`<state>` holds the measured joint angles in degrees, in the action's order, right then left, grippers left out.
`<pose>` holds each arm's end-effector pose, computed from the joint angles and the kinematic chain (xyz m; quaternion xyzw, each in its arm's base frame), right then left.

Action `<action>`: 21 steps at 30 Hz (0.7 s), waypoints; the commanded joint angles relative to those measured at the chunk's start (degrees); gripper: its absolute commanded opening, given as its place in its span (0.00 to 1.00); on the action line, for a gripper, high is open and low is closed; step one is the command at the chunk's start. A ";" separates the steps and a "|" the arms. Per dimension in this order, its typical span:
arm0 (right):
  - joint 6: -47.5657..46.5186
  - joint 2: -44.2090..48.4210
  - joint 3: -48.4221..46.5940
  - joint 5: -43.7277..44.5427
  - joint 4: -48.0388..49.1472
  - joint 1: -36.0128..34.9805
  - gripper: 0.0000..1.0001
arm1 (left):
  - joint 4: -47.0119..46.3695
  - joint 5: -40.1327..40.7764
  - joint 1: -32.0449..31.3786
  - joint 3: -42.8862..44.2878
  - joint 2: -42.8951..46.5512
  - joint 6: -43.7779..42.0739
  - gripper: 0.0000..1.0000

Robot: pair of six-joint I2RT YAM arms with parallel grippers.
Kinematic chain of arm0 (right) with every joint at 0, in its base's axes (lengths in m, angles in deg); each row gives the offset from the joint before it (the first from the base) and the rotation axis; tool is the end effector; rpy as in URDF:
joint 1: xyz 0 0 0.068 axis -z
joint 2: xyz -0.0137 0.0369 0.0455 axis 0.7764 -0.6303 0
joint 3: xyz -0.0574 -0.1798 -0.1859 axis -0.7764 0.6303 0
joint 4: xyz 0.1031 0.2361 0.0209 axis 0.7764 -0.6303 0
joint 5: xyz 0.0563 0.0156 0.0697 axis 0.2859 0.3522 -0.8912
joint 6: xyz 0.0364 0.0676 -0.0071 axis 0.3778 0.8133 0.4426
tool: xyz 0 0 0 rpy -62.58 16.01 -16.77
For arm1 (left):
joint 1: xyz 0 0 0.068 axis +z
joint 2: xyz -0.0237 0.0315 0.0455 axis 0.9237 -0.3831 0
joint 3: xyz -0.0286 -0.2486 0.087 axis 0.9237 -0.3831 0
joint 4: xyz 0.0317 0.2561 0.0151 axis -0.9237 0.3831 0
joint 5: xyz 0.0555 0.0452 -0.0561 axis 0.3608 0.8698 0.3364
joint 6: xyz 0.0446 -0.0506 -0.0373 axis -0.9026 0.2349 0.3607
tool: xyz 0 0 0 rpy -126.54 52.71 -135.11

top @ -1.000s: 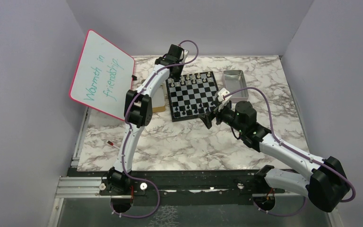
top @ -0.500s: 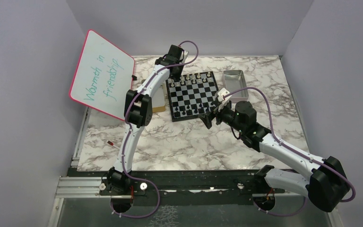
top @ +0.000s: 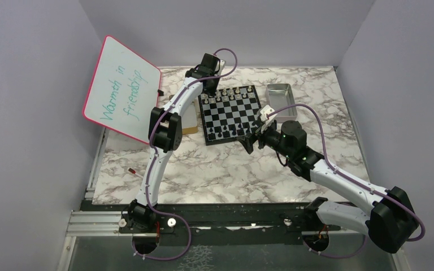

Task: Set up the chess pieces on the board
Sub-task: Place the chess piece on the chessboard.

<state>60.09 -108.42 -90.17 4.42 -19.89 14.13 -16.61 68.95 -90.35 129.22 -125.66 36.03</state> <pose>0.2168 0.1739 0.2542 -0.3213 0.7018 0.2237 0.5951 0.5237 -0.2191 0.1816 0.1932 0.9201 -0.0517 0.3369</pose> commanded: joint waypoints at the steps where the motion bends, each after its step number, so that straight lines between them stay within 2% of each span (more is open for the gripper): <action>1: -0.22 0.39 -0.39 -0.10 0.86 -0.32 1.00 | -1.87 -1.33 0.11 0.24 -1.08 -0.52 0.12; 10: -0.31 0.41 -0.34 -0.19 0.97 -0.30 1.00 | -2.11 -1.44 0.11 -0.02 -1.05 -0.66 0.13; 16: -0.35 0.39 -0.25 -0.03 0.98 -0.29 1.00 | -2.11 -3.16 -0.11 -0.95 1.67 -0.63 0.31; 21: -0.52 0.17 -0.16 -0.26 1.47 -0.29 1.00 | -2.14 -5.25 -0.22 -0.89 5.57 -0.50 0.33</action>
<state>60.07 -108.42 -90.17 4.42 -19.89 14.13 -17.61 66.77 -90.37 128.28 -125.63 35.92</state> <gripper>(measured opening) 0.998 0.325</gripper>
